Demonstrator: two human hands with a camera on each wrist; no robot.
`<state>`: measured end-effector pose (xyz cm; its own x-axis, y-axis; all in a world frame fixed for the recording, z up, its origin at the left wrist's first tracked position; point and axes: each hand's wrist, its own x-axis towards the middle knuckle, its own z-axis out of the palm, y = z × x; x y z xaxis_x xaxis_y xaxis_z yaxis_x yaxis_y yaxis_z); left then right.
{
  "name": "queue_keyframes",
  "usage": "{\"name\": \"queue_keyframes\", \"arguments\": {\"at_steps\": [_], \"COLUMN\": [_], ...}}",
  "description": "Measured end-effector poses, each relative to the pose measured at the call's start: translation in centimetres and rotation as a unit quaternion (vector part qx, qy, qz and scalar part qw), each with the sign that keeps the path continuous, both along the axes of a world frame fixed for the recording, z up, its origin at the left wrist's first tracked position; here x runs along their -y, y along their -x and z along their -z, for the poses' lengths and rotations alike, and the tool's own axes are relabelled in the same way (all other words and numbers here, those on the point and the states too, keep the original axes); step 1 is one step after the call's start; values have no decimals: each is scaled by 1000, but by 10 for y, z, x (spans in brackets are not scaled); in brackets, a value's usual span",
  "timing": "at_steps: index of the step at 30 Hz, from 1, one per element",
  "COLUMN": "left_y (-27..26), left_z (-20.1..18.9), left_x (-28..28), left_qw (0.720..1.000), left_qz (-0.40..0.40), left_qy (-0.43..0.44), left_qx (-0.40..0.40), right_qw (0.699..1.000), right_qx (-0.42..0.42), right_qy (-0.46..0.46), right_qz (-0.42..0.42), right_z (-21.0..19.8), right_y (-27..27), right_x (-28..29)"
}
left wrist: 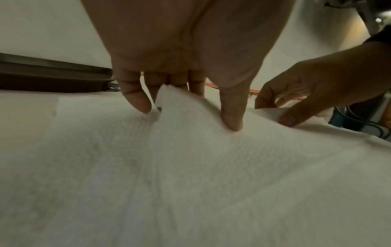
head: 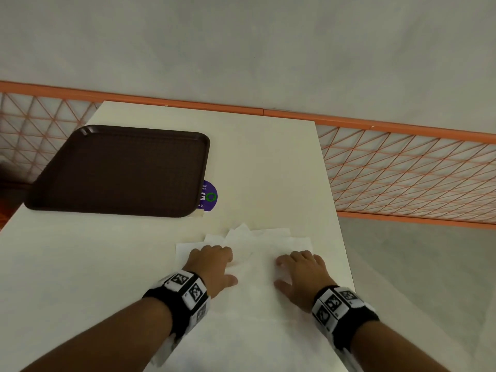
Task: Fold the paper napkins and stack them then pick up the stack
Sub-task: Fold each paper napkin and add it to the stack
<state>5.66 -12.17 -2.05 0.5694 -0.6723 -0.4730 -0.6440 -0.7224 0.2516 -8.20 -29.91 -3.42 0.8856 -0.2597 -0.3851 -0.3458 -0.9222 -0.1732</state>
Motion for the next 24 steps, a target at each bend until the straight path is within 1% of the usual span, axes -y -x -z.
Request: {"name": "queue_keyframes", "arguments": {"at_steps": [3, 5, 7, 9, 12, 14, 15, 17, 19, 20, 22, 24], "left_y": [-1, 0, 2, 1, -6, -10, -11, -12, -12, -11, -8, -9], "left_z": [-7, -8, -12, -10, -4, 1, 4, 9, 13, 14, 11, 10], "left_x": [9, 9, 4, -6, -25, -34, -37, -40, -39, -38, -34, -30], "left_qw": [999, 999, 998, 992, 970, 952, 948, 956, 970, 972, 971, 970], "left_qz": [-15, -20, -36, -65, -129, -168, -177, -165, -124, -108, -104, -102], "left_qy": [-34, -24, 16, 75, 166, 210, 221, 213, 199, 200, 201, 197], "left_qx": [-22, -29, -47, -77, -122, -144, -146, -117, -69, -56, -72, -98], "right_qw": [1000, 1000, 999, 996, 981, 972, 970, 968, 963, 960, 954, 955], "right_qx": [-2, 0, 16, 43, 97, 119, 125, 135, 153, 163, 183, 195], "right_qy": [-6, -6, -22, -55, -122, -146, -149, -153, -166, -176, -190, -187], "right_qz": [4, 4, 17, 48, 117, 141, 144, 145, 145, 146, 146, 125], "right_z": [-6, -7, -8, -5, 2, 7, 9, 10, 10, 8, 0, -10], "right_y": [-9, -10, -8, -1, 13, 20, 23, 25, 26, 26, 26, 26], "right_x": [4, 4, 4, 5, 9, 11, 10, 8, 6, 5, 1, -3]}}
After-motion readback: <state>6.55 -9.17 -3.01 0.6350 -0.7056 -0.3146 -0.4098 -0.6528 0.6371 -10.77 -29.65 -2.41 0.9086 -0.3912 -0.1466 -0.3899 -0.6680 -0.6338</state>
